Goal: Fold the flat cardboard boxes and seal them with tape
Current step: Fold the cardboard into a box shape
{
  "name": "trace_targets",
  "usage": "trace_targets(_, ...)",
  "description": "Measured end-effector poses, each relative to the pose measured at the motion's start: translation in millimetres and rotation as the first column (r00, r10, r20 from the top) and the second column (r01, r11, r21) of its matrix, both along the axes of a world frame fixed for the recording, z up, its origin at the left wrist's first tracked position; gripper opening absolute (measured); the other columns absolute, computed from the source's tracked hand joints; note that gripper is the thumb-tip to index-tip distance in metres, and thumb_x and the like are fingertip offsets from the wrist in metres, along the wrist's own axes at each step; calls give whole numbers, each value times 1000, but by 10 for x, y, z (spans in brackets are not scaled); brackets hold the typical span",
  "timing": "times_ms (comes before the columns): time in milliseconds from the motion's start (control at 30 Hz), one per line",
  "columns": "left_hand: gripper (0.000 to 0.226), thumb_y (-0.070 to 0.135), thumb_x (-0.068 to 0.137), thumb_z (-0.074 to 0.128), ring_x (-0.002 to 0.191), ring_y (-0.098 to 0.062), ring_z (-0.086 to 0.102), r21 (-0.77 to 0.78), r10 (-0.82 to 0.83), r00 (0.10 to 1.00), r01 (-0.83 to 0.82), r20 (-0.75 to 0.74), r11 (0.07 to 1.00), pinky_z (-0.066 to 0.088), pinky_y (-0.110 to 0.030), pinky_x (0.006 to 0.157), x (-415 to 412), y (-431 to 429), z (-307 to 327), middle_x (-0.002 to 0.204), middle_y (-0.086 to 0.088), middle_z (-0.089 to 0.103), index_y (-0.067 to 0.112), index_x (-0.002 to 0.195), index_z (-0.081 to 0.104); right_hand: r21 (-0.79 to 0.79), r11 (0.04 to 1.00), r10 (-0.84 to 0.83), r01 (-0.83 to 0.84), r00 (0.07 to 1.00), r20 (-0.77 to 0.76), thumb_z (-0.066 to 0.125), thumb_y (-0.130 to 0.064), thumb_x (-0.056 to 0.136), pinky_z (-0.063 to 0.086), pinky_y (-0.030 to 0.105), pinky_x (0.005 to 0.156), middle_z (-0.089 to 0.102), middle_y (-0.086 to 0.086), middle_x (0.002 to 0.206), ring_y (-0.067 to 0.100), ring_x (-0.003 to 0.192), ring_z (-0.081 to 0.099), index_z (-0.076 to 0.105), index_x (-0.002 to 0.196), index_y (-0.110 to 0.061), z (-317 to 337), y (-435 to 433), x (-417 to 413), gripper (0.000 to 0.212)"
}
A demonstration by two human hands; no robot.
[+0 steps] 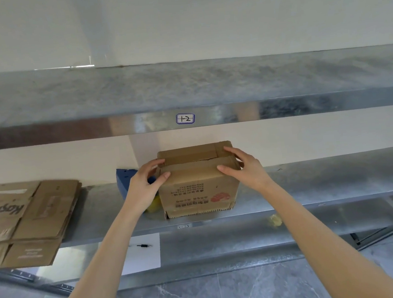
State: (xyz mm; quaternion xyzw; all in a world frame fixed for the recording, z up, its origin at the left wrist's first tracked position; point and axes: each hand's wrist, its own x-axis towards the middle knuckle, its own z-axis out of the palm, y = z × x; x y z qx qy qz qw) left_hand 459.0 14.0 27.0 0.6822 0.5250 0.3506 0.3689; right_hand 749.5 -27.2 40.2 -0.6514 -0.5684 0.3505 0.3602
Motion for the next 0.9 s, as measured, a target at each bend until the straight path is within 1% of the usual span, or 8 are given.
trace_targets(33,36,33,92,67,128,-13,51,5,11,1000,-11,7,1000,43,-33,108,45,-8,-6,137,6,57,31,127,60,19,1000,-15,15,1000,11,74,-42,85,41,27,108,53,-6,144,17,134,47,49,143,-30,25,-6,30,64)
trace_targets(133,34,33,90,70,122,-5,51,20,10,999,-11,41,1000,38,-9,94,196,-31,6,136,10,57,32,124,61,80,995,-55,51,997,46,74,-38,87,39,21,105,55,-6,142,15,132,48,53,139,-30,116,-39,136,57)
trace_targets(200,34,31,90,71,120,-4,51,32,-5,998,2,67,999,34,-1,88,298,-34,25,134,11,57,31,122,61,106,991,-88,80,994,70,74,-37,87,38,19,104,55,-6,141,14,131,49,55,137,-31,172,-71,229,53)
trace_targets(333,34,27,89,72,118,-5,52,46,-54,992,49,113,998,36,-2,88,465,-15,86,134,9,57,28,121,61,118,986,-131,120,987,92,73,-34,88,41,27,108,57,-3,140,16,130,50,55,136,-28,210,-147,366,52)
trace_targets(400,33,26,89,72,116,-4,52,51,-66,992,61,107,997,37,-7,91,483,6,105,133,8,57,28,121,62,107,984,-149,140,985,82,73,-32,89,42,31,109,58,-3,138,17,128,52,55,137,-26,172,-173,363,51)
trace_targets(533,34,29,89,72,115,-2,52,76,-65,997,62,35,995,35,-6,89,331,60,147,130,11,57,28,121,62,91,983,-154,156,988,-27,72,-27,90,43,33,109,60,-6,130,14,123,54,57,135,-22,27,-185,189,48)
trace_targets(667,35,30,90,71,117,-5,50,48,-52,999,52,4,997,38,-22,97,136,93,106,136,5,57,25,123,62,97,984,-143,152,986,-91,72,-27,90,44,30,108,60,-10,127,11,124,53,59,134,-23,-52,-140,18,46)
trace_targets(900,35,33,91,69,123,-11,51,1,-10,999,10,50,1000,39,-20,94,-46,65,-59,139,5,56,30,125,61,78,990,-116,118,993,-29,70,-28,91,38,25,110,58,-6,136,10,127,50,57,136,-26,-65,-36,-119,47)
